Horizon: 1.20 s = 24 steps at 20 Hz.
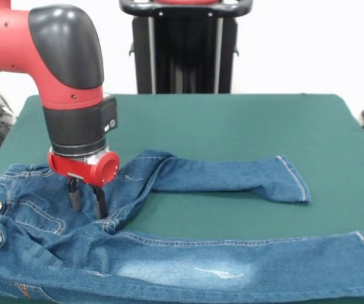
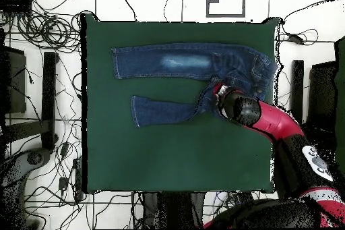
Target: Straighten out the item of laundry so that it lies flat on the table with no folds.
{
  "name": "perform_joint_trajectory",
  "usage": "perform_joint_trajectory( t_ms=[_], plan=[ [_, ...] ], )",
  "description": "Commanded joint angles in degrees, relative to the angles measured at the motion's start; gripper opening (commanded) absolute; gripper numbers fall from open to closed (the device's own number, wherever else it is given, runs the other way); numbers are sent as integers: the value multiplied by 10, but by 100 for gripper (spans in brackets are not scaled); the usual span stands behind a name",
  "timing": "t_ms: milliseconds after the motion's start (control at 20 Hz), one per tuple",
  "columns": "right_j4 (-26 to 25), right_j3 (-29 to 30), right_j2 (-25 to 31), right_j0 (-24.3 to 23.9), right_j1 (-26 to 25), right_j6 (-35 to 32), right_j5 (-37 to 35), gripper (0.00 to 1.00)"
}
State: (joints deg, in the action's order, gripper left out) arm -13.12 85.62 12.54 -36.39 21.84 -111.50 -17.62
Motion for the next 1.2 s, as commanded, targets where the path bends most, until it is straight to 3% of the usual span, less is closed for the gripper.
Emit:
perform_joint_trajectory(
  t_ms=[50,450,900,1200],
  plan=[
    [-58,108,43,-12,-3,9,36,100],
    [-115,119,21,-30,-41,-20,123,100],
    [-118,115,-14,-2,-60,-61,178,100],
    [-123,116,-18,-15,-70,-51,192,100]
  ],
)
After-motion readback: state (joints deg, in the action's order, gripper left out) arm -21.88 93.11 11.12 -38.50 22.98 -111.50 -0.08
